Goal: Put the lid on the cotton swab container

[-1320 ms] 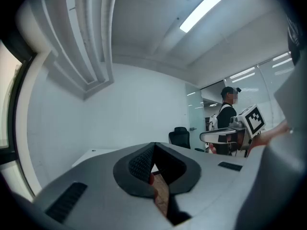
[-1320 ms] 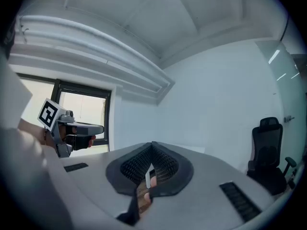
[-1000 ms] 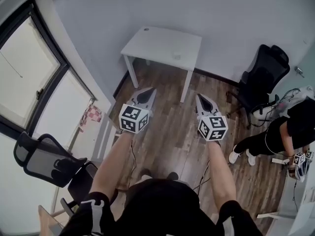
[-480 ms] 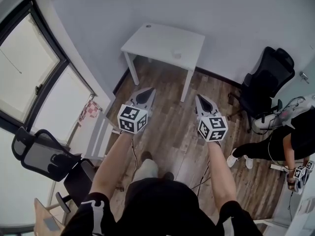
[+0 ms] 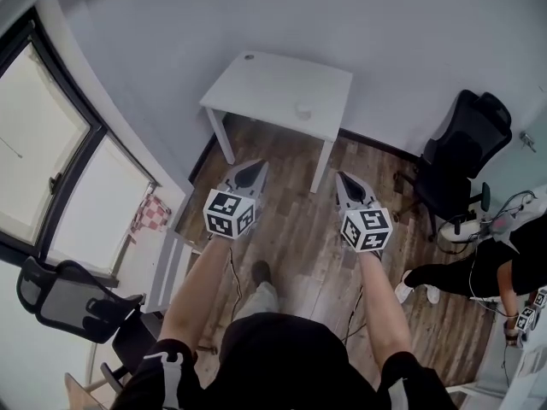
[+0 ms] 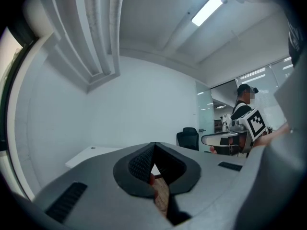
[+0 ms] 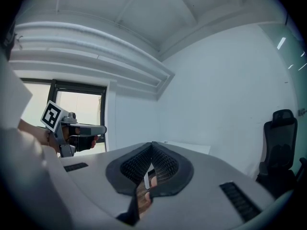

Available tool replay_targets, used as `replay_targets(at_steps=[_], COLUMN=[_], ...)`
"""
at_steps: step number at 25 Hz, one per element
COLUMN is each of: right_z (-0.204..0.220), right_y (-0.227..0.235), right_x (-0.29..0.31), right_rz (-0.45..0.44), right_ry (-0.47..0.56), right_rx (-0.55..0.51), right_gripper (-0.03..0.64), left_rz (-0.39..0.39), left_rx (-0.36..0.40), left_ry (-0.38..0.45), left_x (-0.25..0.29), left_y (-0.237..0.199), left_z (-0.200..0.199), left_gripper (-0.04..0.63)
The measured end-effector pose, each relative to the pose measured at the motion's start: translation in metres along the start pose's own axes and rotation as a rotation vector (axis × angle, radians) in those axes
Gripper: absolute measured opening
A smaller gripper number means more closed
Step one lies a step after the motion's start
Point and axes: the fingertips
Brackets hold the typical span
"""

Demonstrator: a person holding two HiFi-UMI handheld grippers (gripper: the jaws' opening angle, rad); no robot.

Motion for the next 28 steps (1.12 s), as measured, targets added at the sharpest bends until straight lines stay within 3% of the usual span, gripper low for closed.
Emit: replay_targets(at_steps=[15,28], right_z=[-0.005,0.01], right_y=[0.053,0.091], right_x=[0.163,0.215], right_rz=[0.072,0.118], right_ry=[-0.018,-0.035], right_rx=[0.009,0.033], right_gripper=[0.014,0.014], left_rz=[0.093,0.13], left_rx=[-0.043,-0.087], left_ry=[-0.004,-0.025], left_x=[0.138,0.198], left_y=[-0.118,-0.152], left_z=[-0.001,0.015], left_gripper=[0.018,0.018])
Point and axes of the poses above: the fingertips, and each gripper's own axes: x forward along the fingers, y to its right, z out of its underside, and after that the axes turned 15 degrees about -z, right-handed
